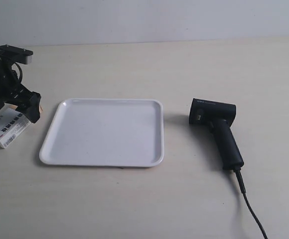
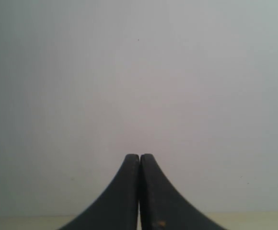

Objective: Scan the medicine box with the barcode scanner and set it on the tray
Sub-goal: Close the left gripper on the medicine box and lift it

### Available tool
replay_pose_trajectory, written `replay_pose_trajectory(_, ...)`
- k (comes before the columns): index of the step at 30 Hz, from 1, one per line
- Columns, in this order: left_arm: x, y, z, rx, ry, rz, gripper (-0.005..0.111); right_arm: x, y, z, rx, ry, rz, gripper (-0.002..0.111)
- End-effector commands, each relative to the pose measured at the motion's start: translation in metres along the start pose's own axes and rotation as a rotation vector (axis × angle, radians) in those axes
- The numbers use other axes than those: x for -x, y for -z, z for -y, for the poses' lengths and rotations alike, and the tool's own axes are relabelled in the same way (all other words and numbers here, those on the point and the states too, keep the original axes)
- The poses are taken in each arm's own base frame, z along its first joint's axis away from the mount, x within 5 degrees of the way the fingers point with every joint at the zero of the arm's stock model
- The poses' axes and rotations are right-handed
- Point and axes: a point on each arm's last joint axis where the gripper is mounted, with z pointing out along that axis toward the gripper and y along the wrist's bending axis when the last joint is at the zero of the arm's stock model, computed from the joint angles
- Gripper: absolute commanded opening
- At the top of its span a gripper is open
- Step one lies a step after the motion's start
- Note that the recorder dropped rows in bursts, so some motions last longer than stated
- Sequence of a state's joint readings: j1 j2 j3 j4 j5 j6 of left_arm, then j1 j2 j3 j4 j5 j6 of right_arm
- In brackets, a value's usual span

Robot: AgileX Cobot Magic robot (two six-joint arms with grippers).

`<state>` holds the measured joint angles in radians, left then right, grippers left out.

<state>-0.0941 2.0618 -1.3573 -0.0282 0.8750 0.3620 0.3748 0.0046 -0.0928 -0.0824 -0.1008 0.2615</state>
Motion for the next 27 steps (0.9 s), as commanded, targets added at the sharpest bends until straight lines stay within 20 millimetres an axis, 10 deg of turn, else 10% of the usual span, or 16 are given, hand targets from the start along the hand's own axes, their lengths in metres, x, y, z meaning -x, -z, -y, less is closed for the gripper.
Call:
replay_pose_trajectory(1, 0.0012, 0.002, -0.0003, -0.004, 0.003, 0.011, 0.105, 0.0023, 0.0005, -0.0007, 0.006, 0.006, 0.01, 0.0)
replay_pose_trajectory(27, -0.0002, -0.0074, -0.0016, 0.007, -0.003, 0.019, 0.105, 0.0021, 0.0005, -0.0006, 0.005, 0.006, 0.008, 0.0)
